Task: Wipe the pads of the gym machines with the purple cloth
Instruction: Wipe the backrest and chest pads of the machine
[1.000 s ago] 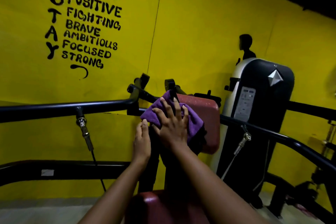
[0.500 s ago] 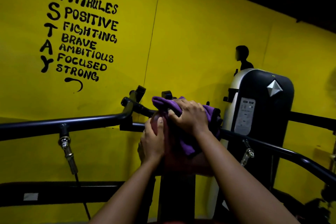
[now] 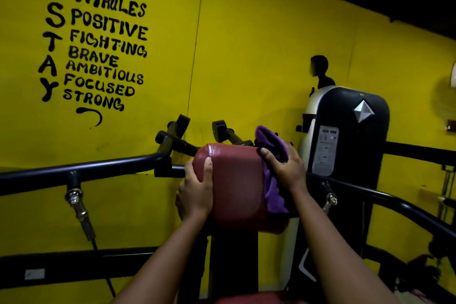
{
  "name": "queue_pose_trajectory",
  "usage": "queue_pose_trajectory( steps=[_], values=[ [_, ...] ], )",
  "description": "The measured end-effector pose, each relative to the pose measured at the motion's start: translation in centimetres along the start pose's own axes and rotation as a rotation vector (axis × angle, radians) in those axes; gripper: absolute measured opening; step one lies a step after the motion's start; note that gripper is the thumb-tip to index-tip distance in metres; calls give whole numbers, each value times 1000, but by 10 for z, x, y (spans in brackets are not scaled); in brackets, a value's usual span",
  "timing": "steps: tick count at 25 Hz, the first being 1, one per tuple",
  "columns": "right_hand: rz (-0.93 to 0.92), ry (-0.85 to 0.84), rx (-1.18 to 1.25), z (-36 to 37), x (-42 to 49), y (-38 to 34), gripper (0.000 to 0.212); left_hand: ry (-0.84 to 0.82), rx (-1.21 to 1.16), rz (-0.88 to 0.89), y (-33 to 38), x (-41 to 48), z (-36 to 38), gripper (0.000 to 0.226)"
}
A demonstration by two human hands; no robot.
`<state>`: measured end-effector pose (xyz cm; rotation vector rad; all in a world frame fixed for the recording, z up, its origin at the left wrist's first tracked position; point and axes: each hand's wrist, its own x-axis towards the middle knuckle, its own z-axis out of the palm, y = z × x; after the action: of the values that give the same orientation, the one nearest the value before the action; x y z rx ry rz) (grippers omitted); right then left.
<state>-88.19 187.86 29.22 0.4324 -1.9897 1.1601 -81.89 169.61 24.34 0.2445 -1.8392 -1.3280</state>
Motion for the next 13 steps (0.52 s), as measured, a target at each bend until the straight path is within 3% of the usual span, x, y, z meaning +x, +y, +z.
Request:
queue_pose_trajectory(
  steps=[2,4,6,11,13],
  values=[
    [164,49,156,-2,-24,7,74,11,-9,6,0,-2,0,82],
    [313,89,231,-3,-49,13,100,27,-13,9,1,-2,0,81],
    [406,150,274,1,-75,16,112,29,-22,-1,2,-3,0,80],
    [481,427,398,23,-119,5,68,17,-3,-13,4,-6,-2,81],
    [538,492,422,44,-134,-2,71,1,4,-32,5,-5,-3,75]
  ],
)
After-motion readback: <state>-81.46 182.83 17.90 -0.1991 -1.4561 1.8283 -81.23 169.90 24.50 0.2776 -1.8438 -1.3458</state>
